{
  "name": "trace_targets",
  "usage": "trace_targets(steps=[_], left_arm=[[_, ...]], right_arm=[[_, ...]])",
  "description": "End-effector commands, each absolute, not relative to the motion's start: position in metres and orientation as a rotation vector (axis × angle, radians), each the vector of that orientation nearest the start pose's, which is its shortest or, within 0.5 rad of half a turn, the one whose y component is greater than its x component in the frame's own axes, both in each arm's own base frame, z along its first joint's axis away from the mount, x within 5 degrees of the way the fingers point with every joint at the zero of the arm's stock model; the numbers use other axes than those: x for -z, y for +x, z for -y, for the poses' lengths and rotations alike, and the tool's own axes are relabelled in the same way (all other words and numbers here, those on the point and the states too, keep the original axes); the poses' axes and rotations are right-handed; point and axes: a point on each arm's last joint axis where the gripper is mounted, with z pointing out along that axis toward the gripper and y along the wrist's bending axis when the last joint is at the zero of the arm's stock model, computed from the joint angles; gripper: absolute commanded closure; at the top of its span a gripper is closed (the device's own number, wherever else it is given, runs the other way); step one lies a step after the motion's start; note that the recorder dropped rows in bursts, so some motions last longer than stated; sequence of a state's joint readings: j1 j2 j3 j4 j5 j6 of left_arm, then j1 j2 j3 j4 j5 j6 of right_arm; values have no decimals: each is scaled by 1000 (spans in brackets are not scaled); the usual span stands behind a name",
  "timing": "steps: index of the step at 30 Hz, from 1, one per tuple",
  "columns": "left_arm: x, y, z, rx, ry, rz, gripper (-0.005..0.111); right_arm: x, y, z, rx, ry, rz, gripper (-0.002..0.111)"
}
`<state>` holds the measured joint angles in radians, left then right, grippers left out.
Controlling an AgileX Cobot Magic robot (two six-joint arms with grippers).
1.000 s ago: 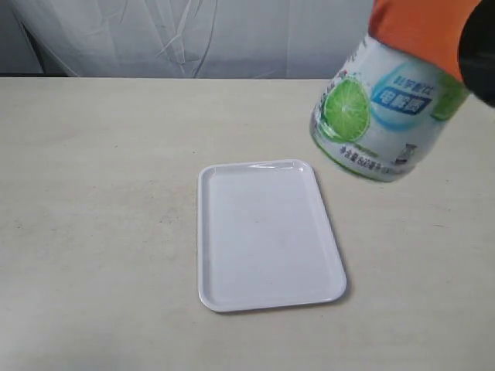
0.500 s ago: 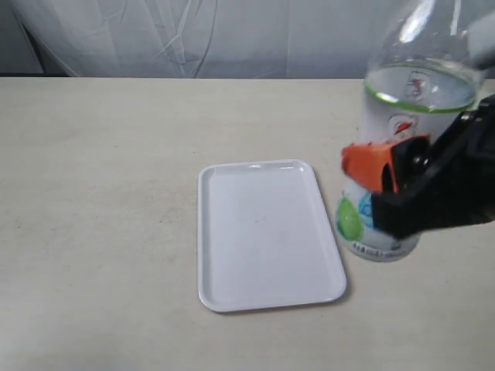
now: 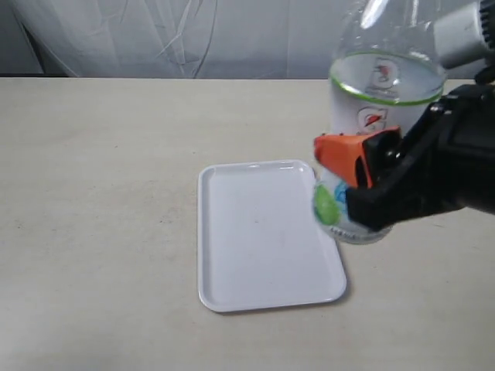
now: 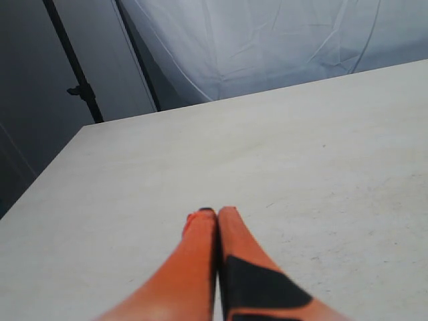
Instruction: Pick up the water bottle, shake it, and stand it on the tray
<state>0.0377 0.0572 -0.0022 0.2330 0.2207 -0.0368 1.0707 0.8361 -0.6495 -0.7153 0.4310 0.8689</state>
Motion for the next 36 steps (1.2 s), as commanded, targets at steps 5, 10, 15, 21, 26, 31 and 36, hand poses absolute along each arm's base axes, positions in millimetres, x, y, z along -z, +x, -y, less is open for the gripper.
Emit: trace_targets(steps=[5, 10, 15, 21, 26, 31, 36], left_arm=[[-192, 59, -7, -201, 88, -1741, 107], [-192, 59, -7, -201, 88, -1741, 107], [-192, 59, -7, -201, 88, -1741, 107], [-192, 59, -7, -201, 88, -1741, 107], [-192, 59, -7, -201, 88, -1741, 107], [-192, 59, -7, -201, 88, -1741, 107], [-192, 59, -7, -201, 88, -1741, 107]], right_arm=[[-323, 92, -162, -812, -791, -1704, 109], [-338, 102, -135, -568, -637, -1795, 109], [-281, 99, -137, -538, -613, -2122, 109], [-335, 87, -127, -761, -587, -1868, 109], [-298, 89, -119, -606, -553, -2101, 109], [-298, 83, -113, -651, -568, -2067, 109], [-328, 93, -93, -446, -521, -1905, 109]])
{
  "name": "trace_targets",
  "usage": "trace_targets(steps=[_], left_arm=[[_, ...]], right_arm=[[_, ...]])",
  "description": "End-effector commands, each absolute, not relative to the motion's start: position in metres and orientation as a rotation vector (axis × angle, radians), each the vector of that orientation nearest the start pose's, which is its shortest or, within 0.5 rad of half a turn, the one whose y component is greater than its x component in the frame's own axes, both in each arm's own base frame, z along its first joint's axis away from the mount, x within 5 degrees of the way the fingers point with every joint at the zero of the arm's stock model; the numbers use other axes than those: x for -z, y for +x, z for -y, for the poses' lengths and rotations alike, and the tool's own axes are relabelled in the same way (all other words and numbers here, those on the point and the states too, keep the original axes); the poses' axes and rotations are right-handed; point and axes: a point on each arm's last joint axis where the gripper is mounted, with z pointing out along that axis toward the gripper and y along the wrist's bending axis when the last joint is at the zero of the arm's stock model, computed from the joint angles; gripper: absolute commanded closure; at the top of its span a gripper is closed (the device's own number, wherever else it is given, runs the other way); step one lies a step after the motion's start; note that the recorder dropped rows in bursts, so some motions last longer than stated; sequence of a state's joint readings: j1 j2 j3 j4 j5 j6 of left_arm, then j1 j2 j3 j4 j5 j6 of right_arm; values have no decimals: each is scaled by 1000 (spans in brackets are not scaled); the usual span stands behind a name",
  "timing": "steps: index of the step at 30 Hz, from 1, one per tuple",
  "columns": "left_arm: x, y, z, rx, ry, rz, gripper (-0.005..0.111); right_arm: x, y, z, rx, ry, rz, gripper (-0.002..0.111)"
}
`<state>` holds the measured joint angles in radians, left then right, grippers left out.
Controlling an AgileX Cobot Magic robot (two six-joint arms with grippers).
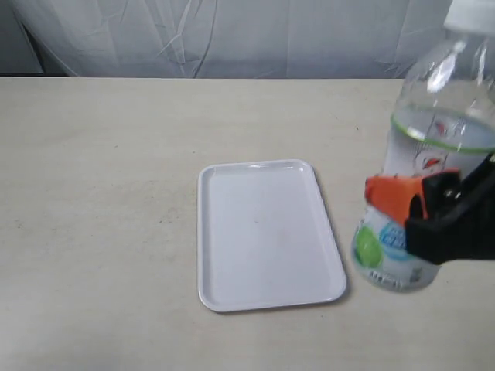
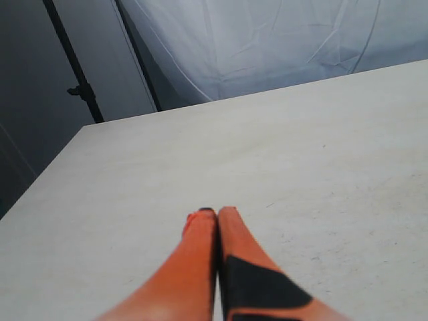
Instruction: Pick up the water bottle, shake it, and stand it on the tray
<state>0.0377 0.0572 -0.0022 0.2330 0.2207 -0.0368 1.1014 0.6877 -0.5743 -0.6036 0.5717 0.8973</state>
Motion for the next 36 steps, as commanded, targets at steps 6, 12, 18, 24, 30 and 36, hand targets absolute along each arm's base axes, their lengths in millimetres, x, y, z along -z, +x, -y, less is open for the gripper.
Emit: trace_targets(steps=[6, 12, 18, 24, 30, 36], left_arm=[[-192, 59, -7, -201, 88, -1741, 107], [-192, 59, -7, -201, 88, -1741, 107], [-192, 59, -7, -201, 88, -1741, 107], [-192, 59, -7, -201, 88, -1741, 107], [-192, 59, -7, -201, 88, -1741, 107], [-192, 59, -7, -201, 88, -1741, 107]], right_arm=[[-313, 86, -99, -494, -572, -2069, 109], [-317, 99, -81, -295, -352, -2042, 109], [-315, 87, -100, -492, -607, -2003, 109], [-309, 98, -101, -465, -436, -1985, 109], [-269, 109, -139, -456, -635, -1979, 109], [-245, 131, -178, -348, -809, -1873, 109]])
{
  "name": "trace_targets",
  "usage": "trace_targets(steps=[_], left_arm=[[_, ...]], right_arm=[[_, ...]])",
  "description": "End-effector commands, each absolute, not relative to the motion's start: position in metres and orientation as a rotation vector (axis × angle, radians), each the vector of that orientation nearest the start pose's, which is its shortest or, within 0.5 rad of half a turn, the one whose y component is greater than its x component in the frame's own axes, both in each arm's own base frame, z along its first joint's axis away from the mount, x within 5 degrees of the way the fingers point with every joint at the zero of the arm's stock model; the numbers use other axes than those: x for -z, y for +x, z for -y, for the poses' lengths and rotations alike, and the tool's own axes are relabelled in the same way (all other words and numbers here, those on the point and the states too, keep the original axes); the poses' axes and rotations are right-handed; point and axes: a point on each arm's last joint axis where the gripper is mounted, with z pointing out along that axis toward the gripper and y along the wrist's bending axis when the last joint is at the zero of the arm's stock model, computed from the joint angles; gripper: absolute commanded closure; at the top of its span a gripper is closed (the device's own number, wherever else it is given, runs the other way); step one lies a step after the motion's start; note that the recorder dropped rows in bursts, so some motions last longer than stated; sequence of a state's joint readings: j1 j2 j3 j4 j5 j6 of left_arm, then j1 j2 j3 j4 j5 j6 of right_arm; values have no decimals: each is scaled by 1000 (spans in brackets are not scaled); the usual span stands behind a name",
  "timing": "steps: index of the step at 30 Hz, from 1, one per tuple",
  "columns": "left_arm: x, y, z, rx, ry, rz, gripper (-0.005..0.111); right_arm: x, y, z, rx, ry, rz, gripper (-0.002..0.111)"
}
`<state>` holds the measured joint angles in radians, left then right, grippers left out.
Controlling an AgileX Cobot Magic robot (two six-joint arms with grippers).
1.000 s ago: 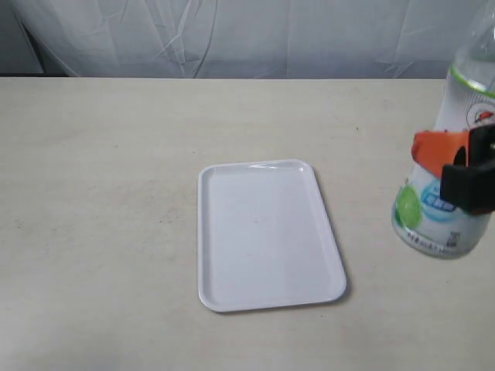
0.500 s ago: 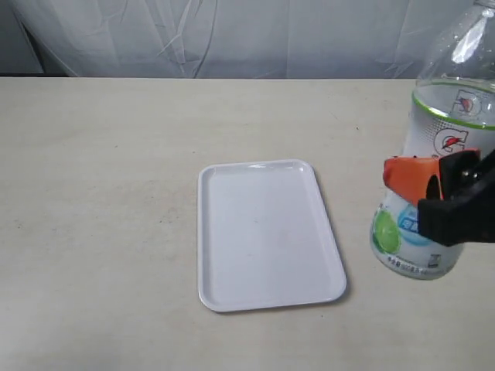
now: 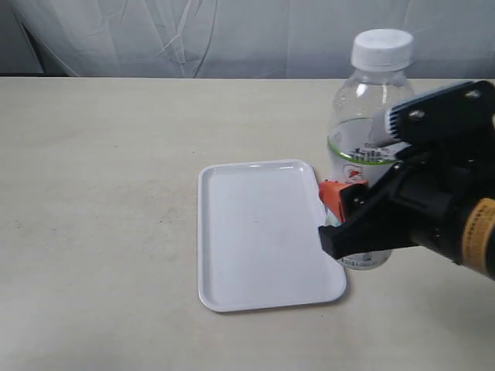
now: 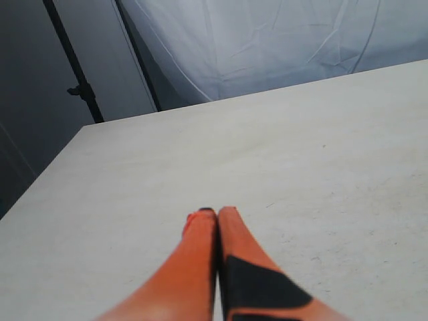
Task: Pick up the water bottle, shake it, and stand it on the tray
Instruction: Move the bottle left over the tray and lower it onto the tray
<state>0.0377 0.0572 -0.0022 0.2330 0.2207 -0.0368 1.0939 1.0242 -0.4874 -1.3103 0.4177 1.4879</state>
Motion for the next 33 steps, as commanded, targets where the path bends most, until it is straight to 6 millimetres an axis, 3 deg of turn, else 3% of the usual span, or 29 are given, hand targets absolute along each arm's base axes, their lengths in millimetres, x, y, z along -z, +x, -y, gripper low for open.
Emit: trace_targets(steps=[1, 3, 7, 30, 33], left_arm=[[-192, 59, -7, -201, 88, -1741, 107], [-192, 59, -7, -201, 88, -1741, 107], [-192, 59, -7, -201, 88, -1741, 107], [-192, 59, -7, -201, 88, -1741, 107], [-192, 59, -7, -201, 88, -1741, 107]], right_arm=[[-240, 136, -181, -377, -735, -1927, 109], [-232, 150, -188, -376, -674, -2002, 109], [-219, 160, -201, -488, -738, -2107, 109], [-223, 155, -203, -605, -707, -2151, 109], [-225, 158, -200, -582, -804, -2110, 109]])
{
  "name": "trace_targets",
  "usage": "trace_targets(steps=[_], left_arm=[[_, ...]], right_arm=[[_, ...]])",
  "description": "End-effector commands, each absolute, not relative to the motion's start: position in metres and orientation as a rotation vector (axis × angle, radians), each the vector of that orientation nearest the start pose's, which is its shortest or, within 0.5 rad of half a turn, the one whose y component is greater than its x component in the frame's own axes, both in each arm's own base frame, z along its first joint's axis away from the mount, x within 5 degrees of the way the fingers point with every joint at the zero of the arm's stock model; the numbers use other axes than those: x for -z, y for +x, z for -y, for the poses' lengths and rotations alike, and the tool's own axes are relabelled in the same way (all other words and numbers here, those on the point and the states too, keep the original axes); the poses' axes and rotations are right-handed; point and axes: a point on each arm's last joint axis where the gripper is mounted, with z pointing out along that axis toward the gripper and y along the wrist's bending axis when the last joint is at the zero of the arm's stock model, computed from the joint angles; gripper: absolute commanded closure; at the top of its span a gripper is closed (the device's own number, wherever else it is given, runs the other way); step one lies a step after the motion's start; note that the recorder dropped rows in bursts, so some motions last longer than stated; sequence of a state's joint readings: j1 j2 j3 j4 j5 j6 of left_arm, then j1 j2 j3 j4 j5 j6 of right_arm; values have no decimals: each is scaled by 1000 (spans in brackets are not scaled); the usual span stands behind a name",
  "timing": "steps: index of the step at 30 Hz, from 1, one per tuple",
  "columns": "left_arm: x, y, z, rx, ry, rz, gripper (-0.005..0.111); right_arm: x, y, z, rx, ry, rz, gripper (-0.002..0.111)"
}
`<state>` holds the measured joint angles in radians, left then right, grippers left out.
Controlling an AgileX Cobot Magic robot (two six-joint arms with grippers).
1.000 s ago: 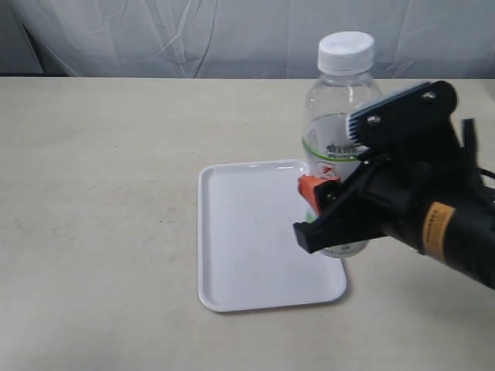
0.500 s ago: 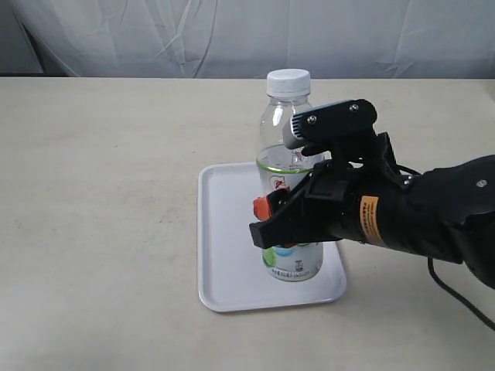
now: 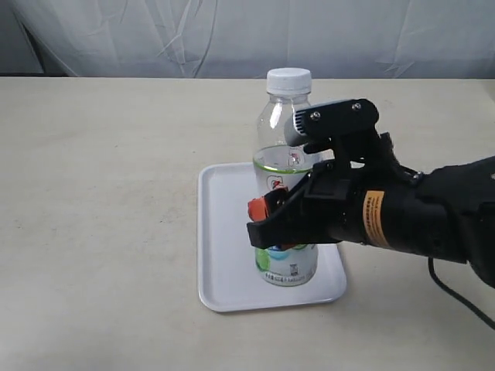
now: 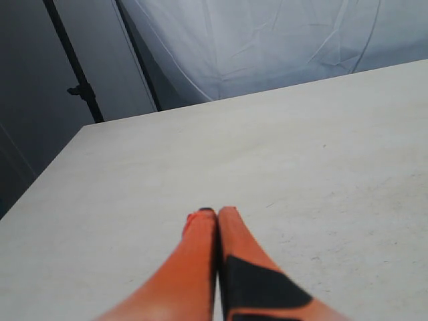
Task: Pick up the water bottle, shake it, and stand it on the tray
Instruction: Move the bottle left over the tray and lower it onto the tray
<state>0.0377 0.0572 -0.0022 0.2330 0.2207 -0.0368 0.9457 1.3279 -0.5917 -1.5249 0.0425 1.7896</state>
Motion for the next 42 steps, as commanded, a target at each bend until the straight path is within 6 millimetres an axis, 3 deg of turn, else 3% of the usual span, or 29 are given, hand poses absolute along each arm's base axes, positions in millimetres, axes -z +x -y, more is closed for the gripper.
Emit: trace_targets(steps=[1, 9, 11, 14, 19, 27, 34, 42], left_arm=[[-192, 59, -7, -201, 88, -1741, 107], [-192, 59, -7, -201, 88, -1741, 107], [-192, 59, -7, -201, 88, -1741, 107], [-192, 59, -7, -201, 88, -1741, 107], [-192, 59, -7, -201, 88, -1741, 107], [-192, 59, -7, -201, 88, -1741, 107], [-192, 59, -7, -201, 88, -1741, 107], [-192, 59, -7, -201, 88, -1741, 107]], right_arm=[[-225, 157, -201, -596, -878, -2060, 109], [-234, 156, -208, -648, -1037, -1594, 109], [-230, 162, -204, -606, -934, -1543, 109], [-214, 174, -203, -534, -882, -1582, 109], [-178, 187, -208, -490, -1018, -1614, 109], [-131, 202, -214, -595, -980, -1583, 109], [-117, 203, -215, -615, -958, -1605, 109], [-114, 203, -215, -618, -955, -1609, 109]])
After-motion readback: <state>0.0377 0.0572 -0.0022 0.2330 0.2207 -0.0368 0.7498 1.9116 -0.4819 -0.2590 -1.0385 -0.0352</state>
